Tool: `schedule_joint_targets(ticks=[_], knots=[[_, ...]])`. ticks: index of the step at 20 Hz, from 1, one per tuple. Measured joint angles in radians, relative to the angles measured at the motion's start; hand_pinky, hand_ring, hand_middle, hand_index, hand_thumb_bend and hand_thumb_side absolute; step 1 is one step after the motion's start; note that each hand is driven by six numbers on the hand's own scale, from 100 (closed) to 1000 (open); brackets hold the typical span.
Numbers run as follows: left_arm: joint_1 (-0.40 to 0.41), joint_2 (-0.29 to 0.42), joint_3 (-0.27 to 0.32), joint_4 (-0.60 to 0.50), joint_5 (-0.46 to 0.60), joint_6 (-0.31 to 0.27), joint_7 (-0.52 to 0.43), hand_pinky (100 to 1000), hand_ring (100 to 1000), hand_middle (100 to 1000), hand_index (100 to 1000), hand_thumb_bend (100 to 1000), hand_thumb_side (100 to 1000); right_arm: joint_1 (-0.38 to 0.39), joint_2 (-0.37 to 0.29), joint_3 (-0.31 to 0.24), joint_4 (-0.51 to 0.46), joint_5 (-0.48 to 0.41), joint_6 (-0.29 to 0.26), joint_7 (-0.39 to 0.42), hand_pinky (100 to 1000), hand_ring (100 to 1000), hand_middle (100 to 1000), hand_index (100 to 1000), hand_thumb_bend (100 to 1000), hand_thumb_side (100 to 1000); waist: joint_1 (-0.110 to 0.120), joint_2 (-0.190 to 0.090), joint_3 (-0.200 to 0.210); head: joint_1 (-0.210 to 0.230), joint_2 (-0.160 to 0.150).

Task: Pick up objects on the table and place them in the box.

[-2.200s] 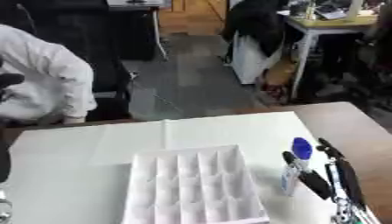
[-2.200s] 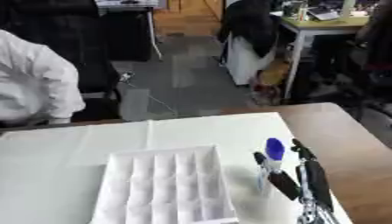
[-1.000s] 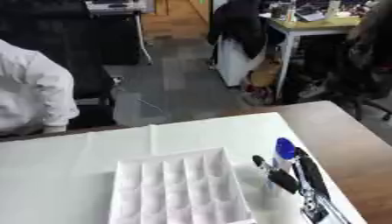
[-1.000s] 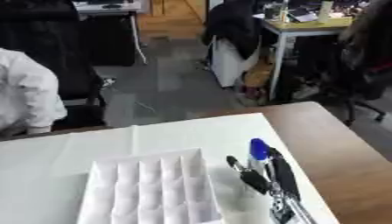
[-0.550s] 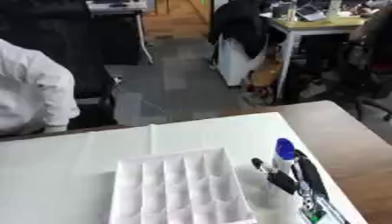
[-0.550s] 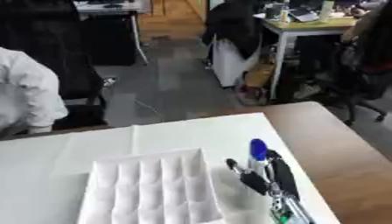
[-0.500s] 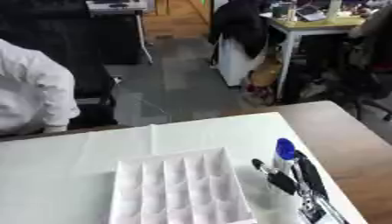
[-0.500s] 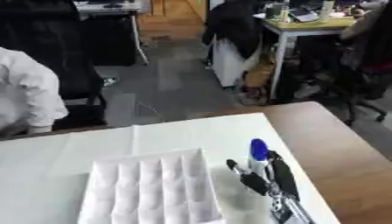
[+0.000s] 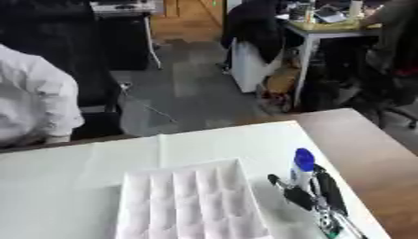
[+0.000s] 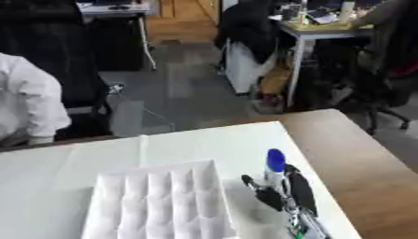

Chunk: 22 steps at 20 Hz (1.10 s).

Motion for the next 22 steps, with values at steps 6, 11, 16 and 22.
schedule_joint_targets(ticks=[6, 11, 16, 22], knots=[[-0.006, -0.001, 0.000, 0.000, 0.003, -0.001, -0.004, 657, 694, 805, 870, 522, 1000, -0.018, 0.007, -0.026, 0.072, 0.003, -0.110, -0.182, 100, 151, 117, 404, 549, 529, 0.002, 0.006, 0.002, -0.018, -0.015], [-0.011, -0.001, -0.003, 0.000, 0.004, -0.001, -0.005, 656, 693, 804, 870, 523, 1000, -0.018, 0.018, -0.013, 0.084, -0.013, -0.227, -0.262, 100, 100, 100, 363, 245, 553, 0.003, 0.006, 0.004, -0.026, -0.015], [-0.012, -0.001, -0.005, 0.000, 0.005, -0.002, -0.006, 658, 695, 805, 870, 522, 1000, -0.018, 0.030, 0.006, 0.076, 0.000, -0.302, -0.277, 100, 100, 100, 348, 100, 653, 0.003, 0.006, 0.005, -0.034, -0.015], [-0.012, -0.001, -0.006, 0.000, 0.011, -0.004, -0.009, 659, 696, 805, 869, 521, 1000, -0.018, 0.034, 0.015, 0.035, 0.014, -0.335, -0.281, 100, 100, 100, 342, 100, 689, 0.002, 0.006, 0.006, -0.034, -0.015]])
